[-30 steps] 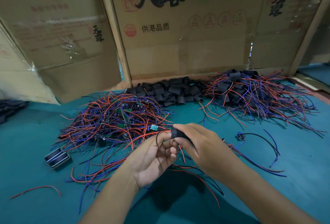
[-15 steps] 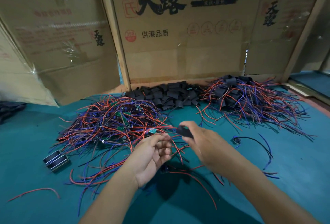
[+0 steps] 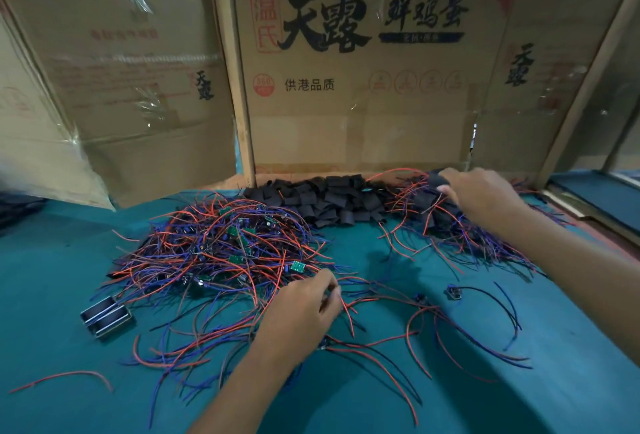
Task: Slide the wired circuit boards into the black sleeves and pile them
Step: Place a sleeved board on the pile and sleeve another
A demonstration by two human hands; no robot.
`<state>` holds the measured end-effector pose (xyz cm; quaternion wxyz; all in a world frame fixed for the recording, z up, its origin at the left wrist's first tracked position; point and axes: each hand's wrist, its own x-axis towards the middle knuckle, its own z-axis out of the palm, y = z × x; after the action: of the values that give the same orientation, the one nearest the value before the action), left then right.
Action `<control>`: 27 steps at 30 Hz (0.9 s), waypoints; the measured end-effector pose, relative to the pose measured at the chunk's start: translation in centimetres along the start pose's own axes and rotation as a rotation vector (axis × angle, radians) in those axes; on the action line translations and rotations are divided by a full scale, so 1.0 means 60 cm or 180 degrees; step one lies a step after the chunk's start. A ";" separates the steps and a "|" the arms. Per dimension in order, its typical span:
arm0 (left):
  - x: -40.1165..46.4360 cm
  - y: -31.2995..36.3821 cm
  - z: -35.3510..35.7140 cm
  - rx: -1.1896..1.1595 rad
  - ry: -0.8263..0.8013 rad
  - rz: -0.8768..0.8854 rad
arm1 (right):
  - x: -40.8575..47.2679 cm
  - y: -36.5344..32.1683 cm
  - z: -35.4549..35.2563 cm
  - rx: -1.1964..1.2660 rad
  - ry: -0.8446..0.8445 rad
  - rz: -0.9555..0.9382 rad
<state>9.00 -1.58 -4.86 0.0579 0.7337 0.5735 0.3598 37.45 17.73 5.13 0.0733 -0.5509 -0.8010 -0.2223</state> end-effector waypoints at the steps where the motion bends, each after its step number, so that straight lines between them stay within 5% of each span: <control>1: 0.001 0.000 0.000 0.0114 -0.0054 0.0074 | 0.019 0.021 0.007 -0.0102 0.0077 0.0130; 4: 0.002 0.000 0.000 0.0295 -0.0085 0.0189 | 0.059 0.074 0.026 -0.0166 0.0235 0.0612; 8: 0.002 -0.005 0.001 0.0590 -0.0164 0.0272 | 0.081 0.078 0.062 -0.0028 -0.0325 0.0941; 13: 0.005 -0.006 0.009 0.0835 -0.0369 0.0134 | 0.096 -0.080 0.094 0.0416 0.0035 -0.0048; 20: 0.004 -0.014 0.008 0.0896 -0.0169 0.0105 | 0.127 -0.259 0.155 0.1702 -0.1071 -0.0186; 24: 0.003 -0.018 0.006 0.0872 0.0043 0.0308 | 0.115 -0.268 0.162 0.1898 -0.0681 0.0060; 27: 0.003 -0.017 0.010 0.0704 0.0326 0.0346 | 0.067 -0.257 0.114 0.3275 -0.0253 0.0551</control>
<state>8.57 -0.85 -5.72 -0.0722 0.7462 0.5713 0.3339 22.70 19.62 -3.77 0.3222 -0.5159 -0.7603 0.2280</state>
